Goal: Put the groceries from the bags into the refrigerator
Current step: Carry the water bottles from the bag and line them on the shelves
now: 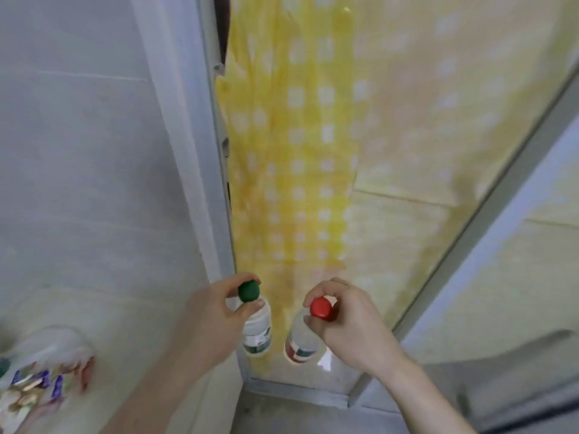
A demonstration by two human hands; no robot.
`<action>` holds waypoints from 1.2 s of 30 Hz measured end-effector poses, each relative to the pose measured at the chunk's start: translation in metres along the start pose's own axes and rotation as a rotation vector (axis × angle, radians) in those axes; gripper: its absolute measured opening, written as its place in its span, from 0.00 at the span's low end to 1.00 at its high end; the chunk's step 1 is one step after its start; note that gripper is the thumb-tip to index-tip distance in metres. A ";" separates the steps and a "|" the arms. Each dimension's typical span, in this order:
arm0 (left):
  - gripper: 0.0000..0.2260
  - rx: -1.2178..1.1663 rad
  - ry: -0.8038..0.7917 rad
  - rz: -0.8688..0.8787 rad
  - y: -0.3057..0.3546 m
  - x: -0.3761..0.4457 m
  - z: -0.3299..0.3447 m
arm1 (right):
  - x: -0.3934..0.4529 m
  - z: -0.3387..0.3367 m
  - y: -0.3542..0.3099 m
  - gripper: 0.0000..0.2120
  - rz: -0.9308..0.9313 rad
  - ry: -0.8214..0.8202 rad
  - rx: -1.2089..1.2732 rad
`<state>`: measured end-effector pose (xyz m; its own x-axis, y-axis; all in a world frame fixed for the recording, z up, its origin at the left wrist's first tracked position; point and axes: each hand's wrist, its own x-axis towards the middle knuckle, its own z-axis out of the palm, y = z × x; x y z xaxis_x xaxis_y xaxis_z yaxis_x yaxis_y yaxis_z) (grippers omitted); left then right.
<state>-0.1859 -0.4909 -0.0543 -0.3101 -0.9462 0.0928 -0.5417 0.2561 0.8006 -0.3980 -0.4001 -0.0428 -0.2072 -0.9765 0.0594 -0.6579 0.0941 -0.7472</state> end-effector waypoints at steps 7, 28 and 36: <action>0.12 -0.057 -0.188 0.170 0.107 -0.015 0.109 | -0.086 -0.116 0.072 0.10 0.163 0.186 -0.027; 0.10 -0.276 -0.778 0.777 0.385 -0.073 0.368 | -0.314 -0.338 0.182 0.09 0.615 0.955 -0.052; 0.11 -0.445 -0.938 0.871 0.465 -0.065 0.447 | -0.325 -0.392 0.195 0.09 0.663 1.329 -0.052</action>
<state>-0.7668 -0.2219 0.0478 -0.9283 0.0248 0.3711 0.3429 0.4437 0.8280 -0.7430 0.0121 0.0515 -0.9470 0.1305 0.2935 -0.2002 0.4750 -0.8569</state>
